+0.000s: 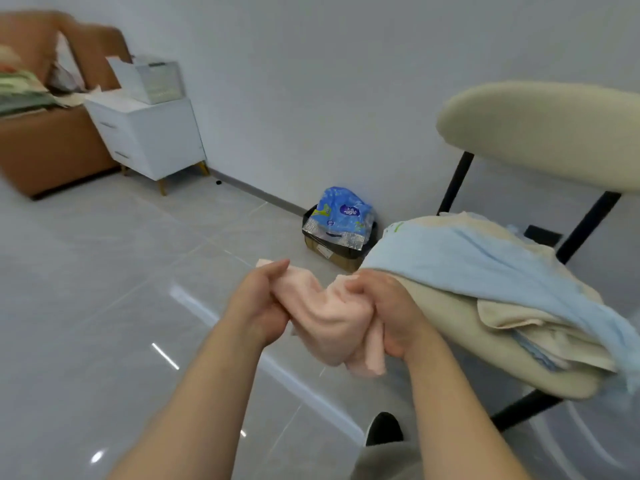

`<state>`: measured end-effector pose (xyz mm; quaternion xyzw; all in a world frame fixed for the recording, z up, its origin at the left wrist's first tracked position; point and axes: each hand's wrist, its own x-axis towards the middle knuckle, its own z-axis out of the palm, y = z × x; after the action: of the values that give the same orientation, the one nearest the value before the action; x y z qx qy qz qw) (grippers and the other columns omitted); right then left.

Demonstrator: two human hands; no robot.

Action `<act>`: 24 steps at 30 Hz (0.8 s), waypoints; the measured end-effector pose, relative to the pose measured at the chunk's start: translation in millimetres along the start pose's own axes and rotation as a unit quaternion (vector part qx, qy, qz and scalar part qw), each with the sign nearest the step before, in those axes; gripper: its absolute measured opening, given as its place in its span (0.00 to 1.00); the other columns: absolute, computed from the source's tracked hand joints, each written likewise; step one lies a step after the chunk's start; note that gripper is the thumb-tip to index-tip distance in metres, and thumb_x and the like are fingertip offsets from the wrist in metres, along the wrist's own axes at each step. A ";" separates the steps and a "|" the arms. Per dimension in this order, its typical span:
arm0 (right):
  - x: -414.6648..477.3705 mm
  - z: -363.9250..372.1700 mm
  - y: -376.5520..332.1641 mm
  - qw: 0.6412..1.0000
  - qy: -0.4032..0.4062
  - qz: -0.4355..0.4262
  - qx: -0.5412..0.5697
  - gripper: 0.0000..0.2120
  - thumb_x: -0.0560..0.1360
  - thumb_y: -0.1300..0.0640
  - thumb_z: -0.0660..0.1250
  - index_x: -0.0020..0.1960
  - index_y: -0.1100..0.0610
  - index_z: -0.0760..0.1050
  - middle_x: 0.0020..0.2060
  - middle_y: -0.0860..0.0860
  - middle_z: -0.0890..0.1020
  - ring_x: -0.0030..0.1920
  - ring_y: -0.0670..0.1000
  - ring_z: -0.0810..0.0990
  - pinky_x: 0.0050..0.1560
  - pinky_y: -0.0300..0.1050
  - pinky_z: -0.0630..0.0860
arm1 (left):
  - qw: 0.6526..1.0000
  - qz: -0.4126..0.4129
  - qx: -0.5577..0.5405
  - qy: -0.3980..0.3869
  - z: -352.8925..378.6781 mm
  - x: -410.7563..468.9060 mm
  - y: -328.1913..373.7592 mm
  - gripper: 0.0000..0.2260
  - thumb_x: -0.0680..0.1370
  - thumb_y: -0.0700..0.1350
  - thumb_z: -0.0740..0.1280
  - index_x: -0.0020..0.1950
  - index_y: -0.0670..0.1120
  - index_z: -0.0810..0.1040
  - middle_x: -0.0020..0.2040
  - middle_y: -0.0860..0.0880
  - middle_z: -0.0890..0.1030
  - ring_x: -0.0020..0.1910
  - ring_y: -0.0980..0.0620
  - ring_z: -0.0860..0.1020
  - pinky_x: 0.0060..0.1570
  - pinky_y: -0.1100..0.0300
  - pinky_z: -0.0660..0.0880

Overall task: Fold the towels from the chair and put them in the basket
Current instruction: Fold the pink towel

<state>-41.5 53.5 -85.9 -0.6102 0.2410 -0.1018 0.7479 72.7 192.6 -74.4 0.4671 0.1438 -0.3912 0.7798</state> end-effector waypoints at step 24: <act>43.6 15.6 41.0 0.950 -0.090 -0.018 -0.300 0.06 0.75 0.52 0.72 0.45 0.54 0.83 0.33 0.42 0.80 0.33 0.42 0.75 0.39 0.41 0.72 | 0.920 0.216 0.316 -0.089 -48.0 19.9 -2.6 0.18 0.61 0.32 0.65 0.47 0.47 0.80 0.40 0.48 0.74 0.36 0.50 0.73 0.35 0.61 0.73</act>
<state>-2.1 57.1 -133.5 -0.8169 0.1816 0.0169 0.5471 90.5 222.9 -112.8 0.6720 -0.1619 -0.2781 0.6670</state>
